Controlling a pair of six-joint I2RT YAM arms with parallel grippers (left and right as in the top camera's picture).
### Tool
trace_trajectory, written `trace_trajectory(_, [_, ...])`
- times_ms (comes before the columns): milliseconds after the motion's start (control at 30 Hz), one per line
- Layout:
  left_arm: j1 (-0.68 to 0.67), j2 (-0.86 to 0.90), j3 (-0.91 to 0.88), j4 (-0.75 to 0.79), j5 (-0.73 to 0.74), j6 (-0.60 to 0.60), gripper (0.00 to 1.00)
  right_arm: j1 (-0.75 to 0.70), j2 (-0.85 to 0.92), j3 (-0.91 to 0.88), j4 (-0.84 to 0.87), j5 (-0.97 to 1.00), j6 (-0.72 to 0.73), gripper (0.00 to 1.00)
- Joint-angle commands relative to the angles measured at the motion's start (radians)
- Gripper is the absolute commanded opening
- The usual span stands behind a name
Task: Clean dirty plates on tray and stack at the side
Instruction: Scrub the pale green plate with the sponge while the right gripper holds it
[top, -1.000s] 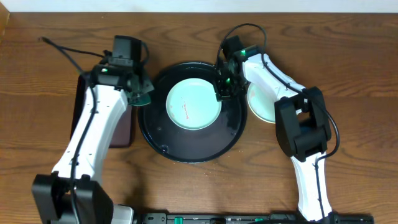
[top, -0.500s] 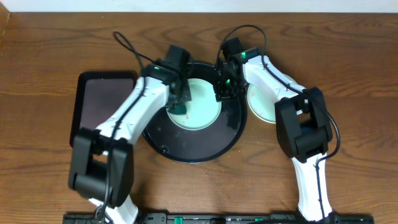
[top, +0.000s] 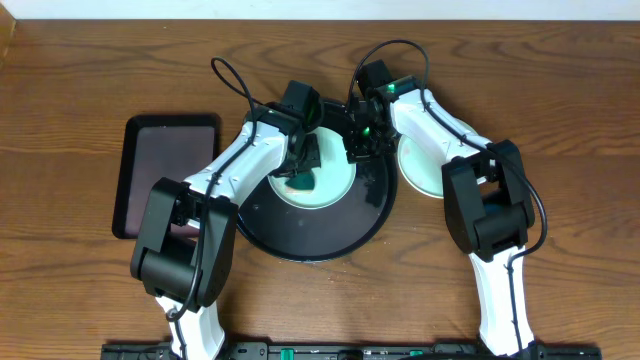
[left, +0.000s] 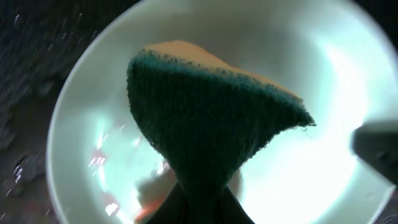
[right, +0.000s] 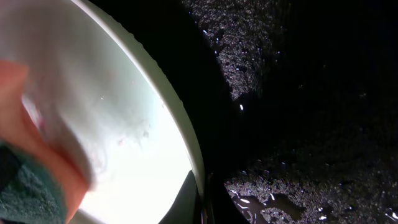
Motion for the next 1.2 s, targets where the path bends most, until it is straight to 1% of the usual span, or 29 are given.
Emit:
trace_trajectory(0, [0.004,0.008,-0.001,0.082,-0.015,0.028,0.07,0.035,0.01,-0.03,-0.01,-0.008,0.007,0.01])
trace_trajectory(200, [0.004,0.01,-0.001,0.16,-0.26,0.029,0.07,0.035,0.01,-0.03,-0.01,-0.008,0.006,0.01])
trace_trajectory(267, [0.004,0.012,-0.001,0.162,-0.291,0.03,0.07,0.035,0.01,-0.03,-0.01,-0.007,0.006,0.01])
trace_trajectory(333, [0.004,0.015,-0.001,0.149,-0.284,0.032,0.07,0.036,0.01,-0.03,-0.01,-0.007,0.006,0.01])
trace_trajectory(400, [0.003,0.016,-0.001,0.119,-0.251,0.032,0.07,0.036,0.01,-0.03,-0.01,-0.007,0.006,0.01])
trace_trajectory(600, [0.003,0.016,-0.001,-0.032,-0.045,0.039,0.07,0.036,0.01,-0.03,-0.01,-0.007,0.006,0.01])
trace_trajectory(667, [0.003,0.016,-0.001,-0.066,0.044,0.076,0.07,0.036,0.01,-0.03,-0.01,-0.007,0.006,0.01])
trace_trajectory(767, [0.003,0.016,-0.001,-0.073,0.172,0.149,0.07,0.036,0.01,-0.03,-0.009,-0.008,0.006,0.01])
trace_trajectory(867, [0.003,0.016,-0.001,-0.038,0.182,0.202,0.08,0.038,0.01,-0.03,-0.009,-0.007,0.006,0.01])
trace_trajectory(933, [0.003,0.016,-0.001,0.004,0.126,0.216,0.08,0.04,0.01,-0.03,-0.009,-0.007,0.005,0.01])
trace_trajectory(1033, [0.004,0.018,-0.001,0.077,-0.033,0.216,0.08,0.043,0.01,-0.03,-0.01,-0.003,0.002,0.01])
trace_trajectory(1167, [0.004,0.022,-0.001,0.114,-0.219,0.215,0.08,0.049,0.01,-0.03,-0.01,0.004,0.002,0.01])
